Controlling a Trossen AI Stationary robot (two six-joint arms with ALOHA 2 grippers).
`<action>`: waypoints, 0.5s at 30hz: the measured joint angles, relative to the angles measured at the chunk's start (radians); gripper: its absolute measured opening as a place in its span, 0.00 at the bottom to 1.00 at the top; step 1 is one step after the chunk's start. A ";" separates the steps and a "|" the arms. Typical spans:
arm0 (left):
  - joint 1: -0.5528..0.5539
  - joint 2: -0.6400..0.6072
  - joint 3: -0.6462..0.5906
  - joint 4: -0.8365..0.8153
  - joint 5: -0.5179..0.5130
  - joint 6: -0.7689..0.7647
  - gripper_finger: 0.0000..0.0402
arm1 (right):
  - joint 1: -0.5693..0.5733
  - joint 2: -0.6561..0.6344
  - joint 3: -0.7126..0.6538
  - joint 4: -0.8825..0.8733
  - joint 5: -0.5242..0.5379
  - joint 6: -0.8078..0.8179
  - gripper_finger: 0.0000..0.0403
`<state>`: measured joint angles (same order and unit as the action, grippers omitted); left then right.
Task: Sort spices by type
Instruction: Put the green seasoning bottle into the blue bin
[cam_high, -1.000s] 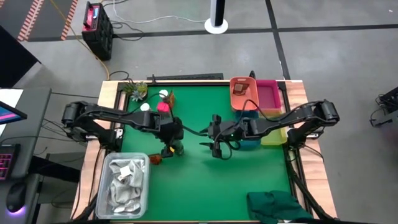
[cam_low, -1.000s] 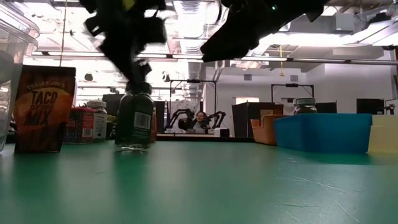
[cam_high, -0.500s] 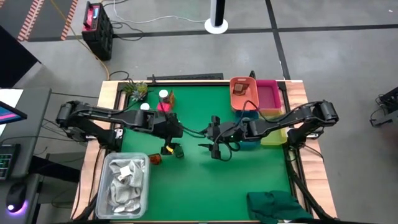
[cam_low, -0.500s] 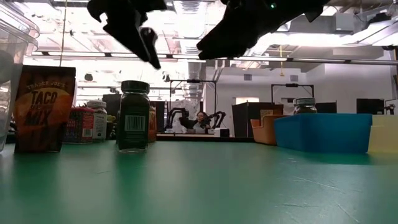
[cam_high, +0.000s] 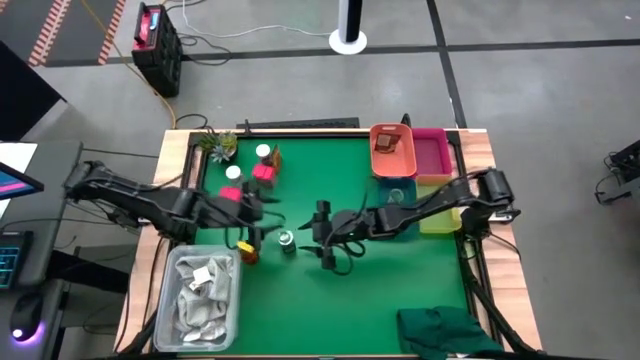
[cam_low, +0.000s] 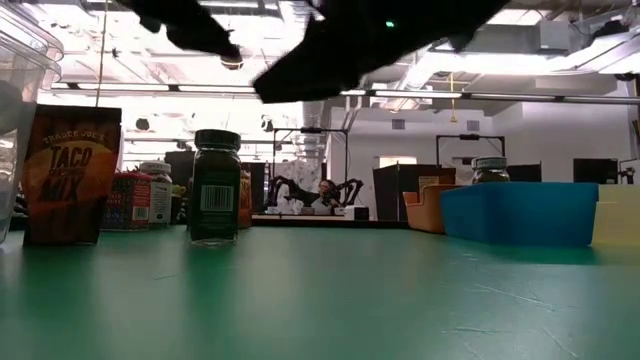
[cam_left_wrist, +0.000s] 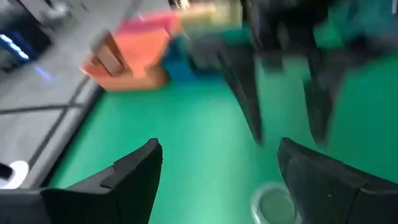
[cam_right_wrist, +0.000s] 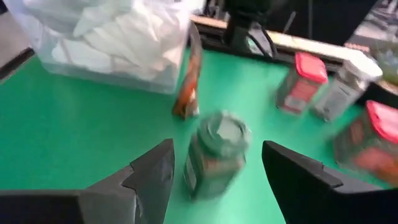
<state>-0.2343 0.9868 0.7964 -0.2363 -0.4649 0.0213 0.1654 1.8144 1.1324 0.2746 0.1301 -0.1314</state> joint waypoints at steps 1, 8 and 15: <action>-0.001 -0.025 -0.012 0.034 -0.012 0.005 0.75 | -0.003 0.019 0.028 -0.011 -0.017 -0.005 0.67; -0.001 -0.152 -0.080 0.254 -0.029 0.037 0.75 | -0.018 0.132 0.234 -0.165 -0.087 -0.060 0.67; 0.000 -0.167 -0.083 0.254 -0.033 0.036 0.75 | -0.032 0.189 0.331 -0.234 -0.107 -0.079 0.67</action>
<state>-0.2344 0.8196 0.7132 0.0177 -0.4976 0.0574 0.1334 2.0037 1.4636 0.0405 0.0235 -0.2109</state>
